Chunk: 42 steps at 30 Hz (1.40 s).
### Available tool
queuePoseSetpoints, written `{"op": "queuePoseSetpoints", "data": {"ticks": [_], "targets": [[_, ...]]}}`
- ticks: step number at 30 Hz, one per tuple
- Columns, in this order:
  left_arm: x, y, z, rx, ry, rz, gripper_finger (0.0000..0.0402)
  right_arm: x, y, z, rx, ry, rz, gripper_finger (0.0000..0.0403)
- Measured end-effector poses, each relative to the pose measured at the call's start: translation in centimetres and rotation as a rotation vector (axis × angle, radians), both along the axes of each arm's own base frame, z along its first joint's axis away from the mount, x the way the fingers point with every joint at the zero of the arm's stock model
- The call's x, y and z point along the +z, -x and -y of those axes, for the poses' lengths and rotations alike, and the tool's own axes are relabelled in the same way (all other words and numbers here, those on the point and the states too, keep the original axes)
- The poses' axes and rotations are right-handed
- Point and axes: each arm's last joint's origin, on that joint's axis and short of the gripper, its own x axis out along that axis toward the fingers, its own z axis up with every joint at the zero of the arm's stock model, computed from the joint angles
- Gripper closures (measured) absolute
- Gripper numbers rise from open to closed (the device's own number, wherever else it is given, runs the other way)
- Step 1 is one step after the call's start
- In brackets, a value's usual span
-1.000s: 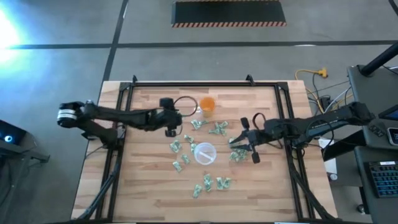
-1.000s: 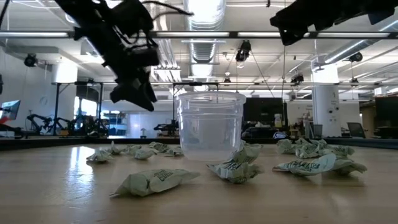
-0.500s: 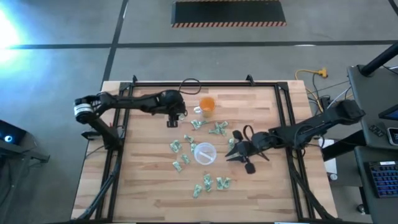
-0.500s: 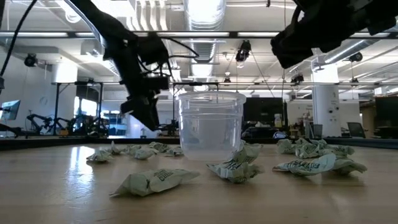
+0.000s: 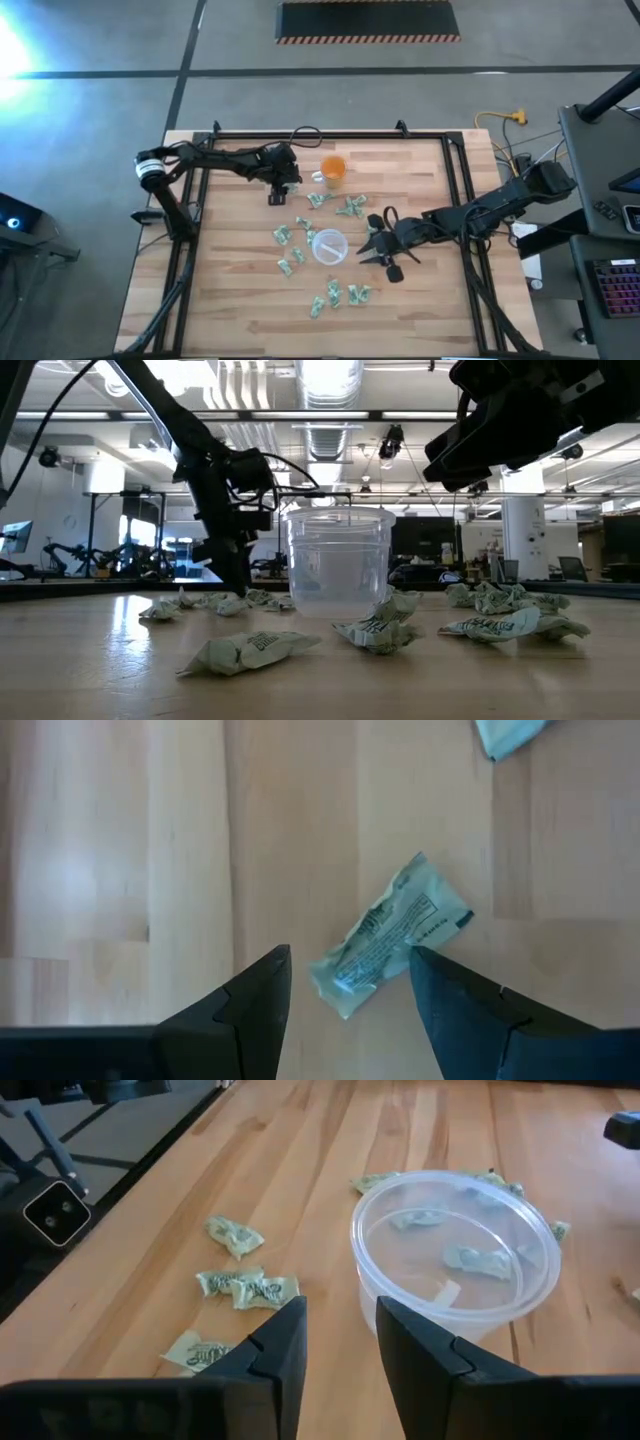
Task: Pick and place Stevia / Truvia into bins
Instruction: Put the green stevia packet into the transparent container
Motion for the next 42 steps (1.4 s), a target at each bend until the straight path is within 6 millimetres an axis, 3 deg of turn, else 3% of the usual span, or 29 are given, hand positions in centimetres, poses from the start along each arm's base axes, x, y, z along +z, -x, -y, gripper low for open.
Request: {"op": "queuePoseSetpoints", "data": {"ticks": [7, 16, 20, 25, 34, 42], "targets": [[-0.1, 0.0, 0.0, -0.004, 0.013, -0.004, 0.0232, 0.1, 0.0, 0.0, -0.007, -0.014, 0.001, 0.029], [0.0, 0.4, 0.2, 0.014, 0.038, -0.024, 0.0389, 0.1, 0.0, 0.0, -0.015, -0.027, -0.005, 0.0307], [0.7, 0.6, 0.5, 0.04, 0.041, -0.009, 0.0391, 0.1, 0.0, 0.0, -0.023, -0.042, -0.01, 0.0314], [3.1, 1.0, 1.4, 0.055, 0.027, 0.068, 0.04, 0.0, 0.0, 0.0, -0.022, -0.04, -0.011, 0.032], [7.9, 1.7, 6.6, -0.136, 0.145, 0.311, 0.0401, 0.0, 0.1, 0.0, -0.012, -0.018, -0.013, 0.0322], [9.7, -0.1, 12.9, -0.382, 0.153, 0.494, 0.0401, -0.2, 0.1, 0.2, -0.059, 0.016, -0.01, 0.0329]]}}
